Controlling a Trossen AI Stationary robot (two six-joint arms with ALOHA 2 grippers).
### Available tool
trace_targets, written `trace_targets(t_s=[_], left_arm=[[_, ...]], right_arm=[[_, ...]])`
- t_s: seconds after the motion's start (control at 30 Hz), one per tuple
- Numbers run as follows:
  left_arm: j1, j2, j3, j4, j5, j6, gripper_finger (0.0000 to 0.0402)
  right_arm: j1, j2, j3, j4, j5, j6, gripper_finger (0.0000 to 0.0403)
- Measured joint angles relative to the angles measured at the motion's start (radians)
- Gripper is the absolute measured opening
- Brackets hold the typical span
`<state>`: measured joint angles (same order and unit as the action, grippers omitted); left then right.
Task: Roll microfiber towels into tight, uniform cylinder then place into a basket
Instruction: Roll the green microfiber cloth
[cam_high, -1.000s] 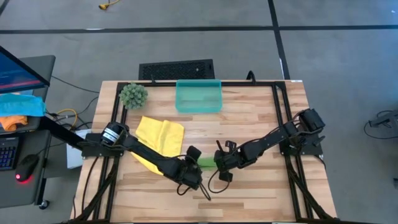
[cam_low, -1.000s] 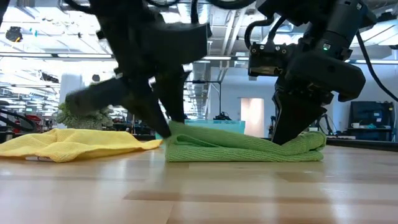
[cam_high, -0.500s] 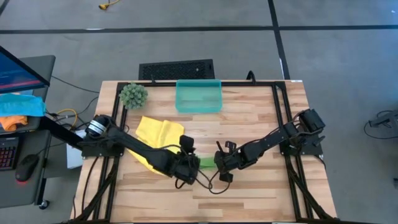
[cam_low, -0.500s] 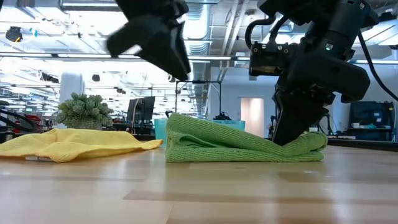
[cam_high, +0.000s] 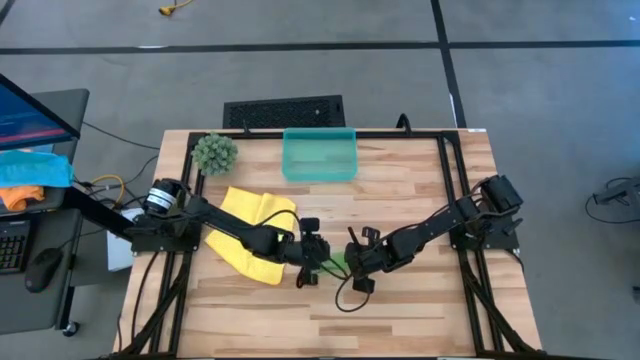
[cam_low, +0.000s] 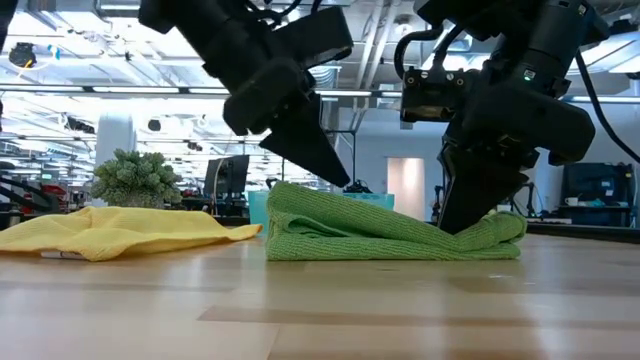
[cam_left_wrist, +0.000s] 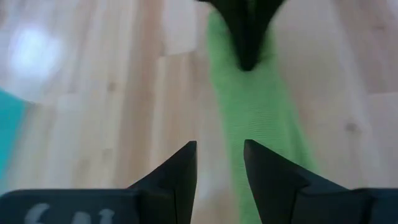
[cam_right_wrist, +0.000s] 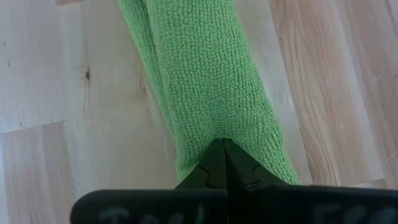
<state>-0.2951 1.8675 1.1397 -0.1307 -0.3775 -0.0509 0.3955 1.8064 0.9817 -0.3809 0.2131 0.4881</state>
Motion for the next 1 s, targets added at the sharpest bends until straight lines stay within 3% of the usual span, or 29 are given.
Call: trace_targets(t_s=[0.27,0.47,0.87,1.0], left_arm=[[-0.027,0.0,-0.068,0.068,-0.048,-0.075,0.0125],[-0.044,0.0,-0.109,0.116,-0.006,-0.104,0.0125],[-0.095,0.001,-0.11,0.115,-0.036,-0.145,0.0125],[-0.093,0.012,-0.11,0.111,-0.054,-0.087,0.0125]], right_arm=[[-0.011,0.0,0.0,0.001,-0.009,0.0,0.0003],[-0.012,0.0,0.0,0.0,-0.008,0.0,0.0003],[-0.035,0.0,0.001,0.001,-0.014,0.008,0.0004],[-0.035,0.0,0.0,0.001,-0.013,0.008,0.0004]])
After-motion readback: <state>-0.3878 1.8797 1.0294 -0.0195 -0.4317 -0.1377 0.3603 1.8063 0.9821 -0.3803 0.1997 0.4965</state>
